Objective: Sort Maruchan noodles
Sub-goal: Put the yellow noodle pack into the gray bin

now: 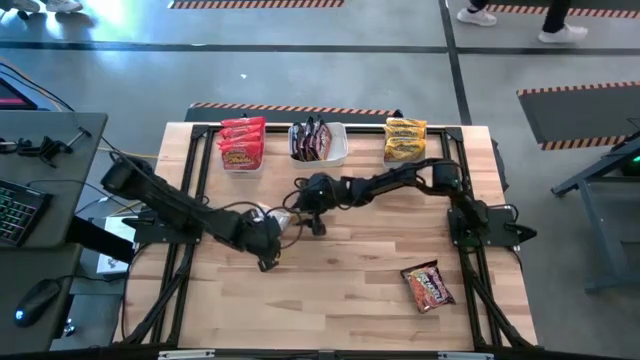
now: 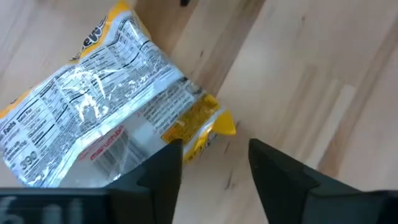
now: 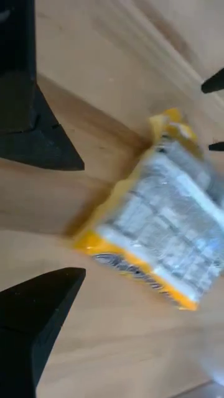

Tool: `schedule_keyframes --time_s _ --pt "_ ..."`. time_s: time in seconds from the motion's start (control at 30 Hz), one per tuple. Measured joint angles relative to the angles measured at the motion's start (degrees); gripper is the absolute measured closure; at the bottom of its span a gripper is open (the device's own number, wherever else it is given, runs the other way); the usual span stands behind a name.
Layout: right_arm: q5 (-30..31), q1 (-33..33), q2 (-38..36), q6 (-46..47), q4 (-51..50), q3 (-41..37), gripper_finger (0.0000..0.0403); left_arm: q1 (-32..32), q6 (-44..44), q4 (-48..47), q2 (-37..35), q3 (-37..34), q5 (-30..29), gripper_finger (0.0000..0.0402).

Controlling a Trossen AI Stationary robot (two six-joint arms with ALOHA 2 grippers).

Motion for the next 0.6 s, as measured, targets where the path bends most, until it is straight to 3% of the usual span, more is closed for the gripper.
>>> schedule_keyframes --time_s 0.17,0.33,0.47,0.6 --pt "0.69 -1.6 -4.62 0.17 1.76 -7.25 0.0155 -0.15 -2.82 2.12 3.27 0.02 -4.39 0.0202" --pt "3.15 -2.76 -9.77 3.23 10.7 -16.45 0.0155 0.2 -2.95 5.86 5.9 0.17 -7.63 0.0204" --pt "5.43 -2.98 -12.8 5.65 17.26 -21.79 0.0155 1.86 -4.04 6.38 7.91 0.17 -7.97 0.0228" --pt "5.92 -2.93 -14.18 6.75 18.63 -24.41 0.0155 2.66 -2.12 5.84 8.64 0.13 -7.56 0.0277"
